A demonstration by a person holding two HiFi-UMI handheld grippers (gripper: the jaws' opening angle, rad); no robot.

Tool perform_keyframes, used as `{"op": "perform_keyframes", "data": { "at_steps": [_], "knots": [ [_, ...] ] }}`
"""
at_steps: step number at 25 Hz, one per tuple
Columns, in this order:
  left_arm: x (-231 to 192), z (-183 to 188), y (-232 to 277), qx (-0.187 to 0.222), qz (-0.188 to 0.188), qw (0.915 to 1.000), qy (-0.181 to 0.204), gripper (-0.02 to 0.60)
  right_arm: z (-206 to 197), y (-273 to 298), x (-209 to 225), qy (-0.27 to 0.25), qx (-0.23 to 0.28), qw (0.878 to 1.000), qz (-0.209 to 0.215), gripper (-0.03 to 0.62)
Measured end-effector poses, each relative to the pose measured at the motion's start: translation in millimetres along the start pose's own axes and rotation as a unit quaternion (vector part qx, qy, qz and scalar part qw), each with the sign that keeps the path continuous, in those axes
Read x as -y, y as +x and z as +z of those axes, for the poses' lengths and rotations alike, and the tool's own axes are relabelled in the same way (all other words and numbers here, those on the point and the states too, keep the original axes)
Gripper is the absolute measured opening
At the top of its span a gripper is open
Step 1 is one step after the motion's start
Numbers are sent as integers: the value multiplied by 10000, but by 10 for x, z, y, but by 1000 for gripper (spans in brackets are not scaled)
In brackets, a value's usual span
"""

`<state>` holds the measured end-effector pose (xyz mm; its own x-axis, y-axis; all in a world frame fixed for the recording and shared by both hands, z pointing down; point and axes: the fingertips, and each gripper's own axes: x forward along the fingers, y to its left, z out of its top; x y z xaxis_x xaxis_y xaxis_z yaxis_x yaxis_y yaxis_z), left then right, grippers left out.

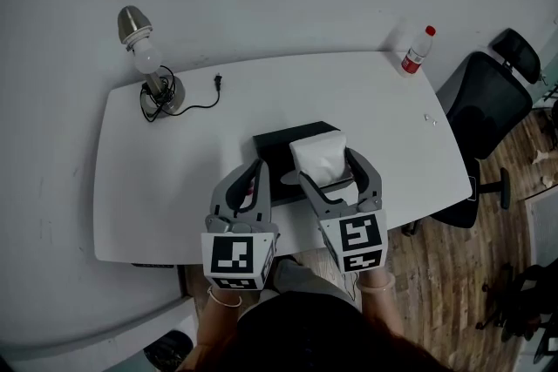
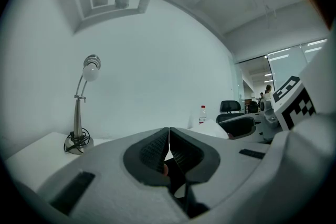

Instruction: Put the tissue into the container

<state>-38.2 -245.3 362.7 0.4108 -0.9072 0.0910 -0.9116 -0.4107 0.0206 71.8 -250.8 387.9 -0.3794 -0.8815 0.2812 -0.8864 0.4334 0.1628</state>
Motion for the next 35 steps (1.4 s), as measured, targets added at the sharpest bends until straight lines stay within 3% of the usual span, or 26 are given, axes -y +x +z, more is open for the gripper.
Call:
{"op": "perform_keyframes", "data": {
  "at_steps": [35],
  "knots": [
    [-254, -257, 321, -268, 71, 9992, -291, 28, -597, 517, -194, 465, -1496, 9856, 643, 390]
  ]
}}
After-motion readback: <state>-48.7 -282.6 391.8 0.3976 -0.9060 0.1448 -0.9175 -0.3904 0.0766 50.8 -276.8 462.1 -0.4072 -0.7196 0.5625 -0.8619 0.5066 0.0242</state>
